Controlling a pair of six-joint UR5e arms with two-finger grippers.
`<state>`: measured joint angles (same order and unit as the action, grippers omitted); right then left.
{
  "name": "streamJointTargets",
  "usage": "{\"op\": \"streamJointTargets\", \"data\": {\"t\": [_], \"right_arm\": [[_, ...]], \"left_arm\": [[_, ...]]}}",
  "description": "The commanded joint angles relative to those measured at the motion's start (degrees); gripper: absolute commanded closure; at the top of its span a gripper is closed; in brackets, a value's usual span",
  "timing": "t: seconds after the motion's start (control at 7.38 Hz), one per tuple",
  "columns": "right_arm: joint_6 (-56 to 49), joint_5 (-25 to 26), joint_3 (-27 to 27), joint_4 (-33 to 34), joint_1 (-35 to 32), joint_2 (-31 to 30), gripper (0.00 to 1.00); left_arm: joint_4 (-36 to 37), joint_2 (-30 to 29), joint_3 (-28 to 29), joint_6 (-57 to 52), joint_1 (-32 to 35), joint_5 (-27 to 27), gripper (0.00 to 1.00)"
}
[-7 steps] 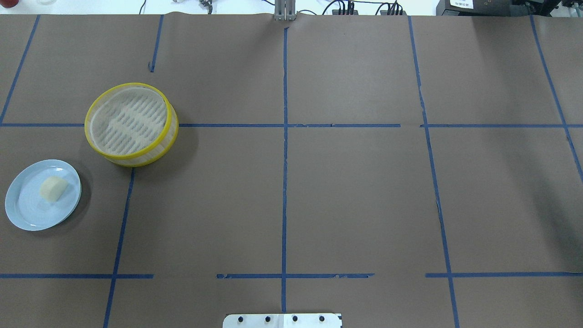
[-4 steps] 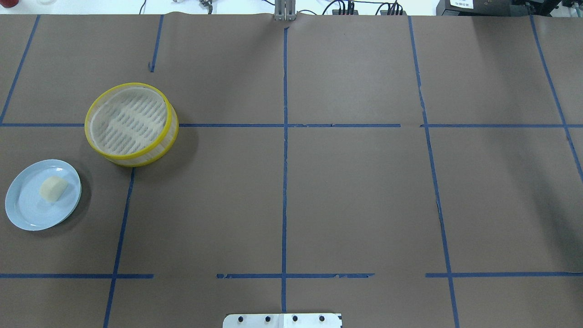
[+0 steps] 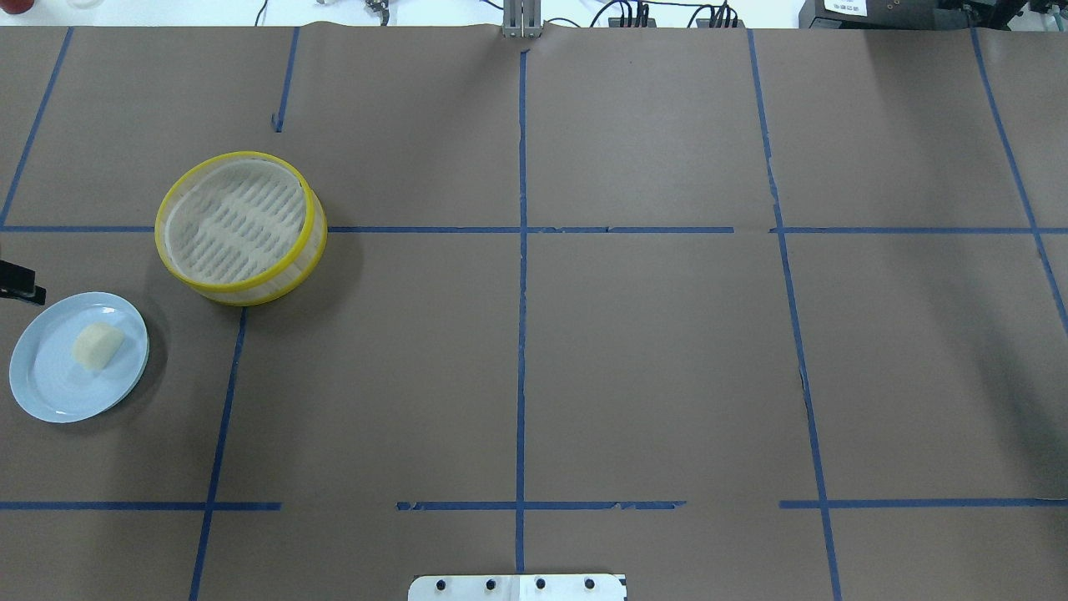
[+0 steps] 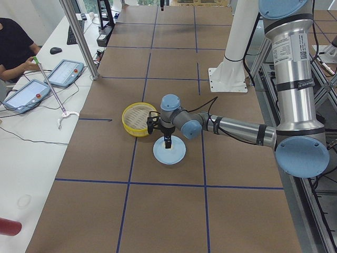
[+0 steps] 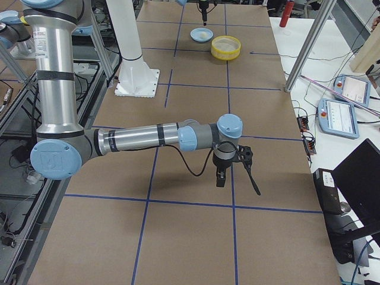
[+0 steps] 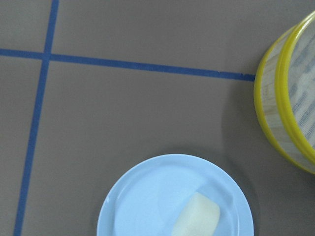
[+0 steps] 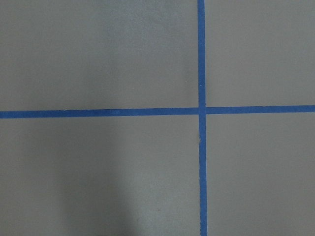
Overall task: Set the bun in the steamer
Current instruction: 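Move the left gripper over the pale bun on the blue plate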
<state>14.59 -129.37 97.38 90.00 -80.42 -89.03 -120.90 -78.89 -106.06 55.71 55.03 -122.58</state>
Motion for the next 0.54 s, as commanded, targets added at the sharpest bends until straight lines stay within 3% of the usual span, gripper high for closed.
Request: {"op": "streamJointTargets", "data": {"t": [0.0,0.41], "right_arm": [[0.0,0.0,0.0,0.0,0.0,0.0,0.0],[0.0,0.0,0.0,0.0,0.0,0.0,0.0]], "left_arm": [[-6.8,-0.6,5.5,2.9,-2.8,1.6,0.0],[-7.5,-2.7,6.7,3.1,-5.5,2.6,0.0]]}}
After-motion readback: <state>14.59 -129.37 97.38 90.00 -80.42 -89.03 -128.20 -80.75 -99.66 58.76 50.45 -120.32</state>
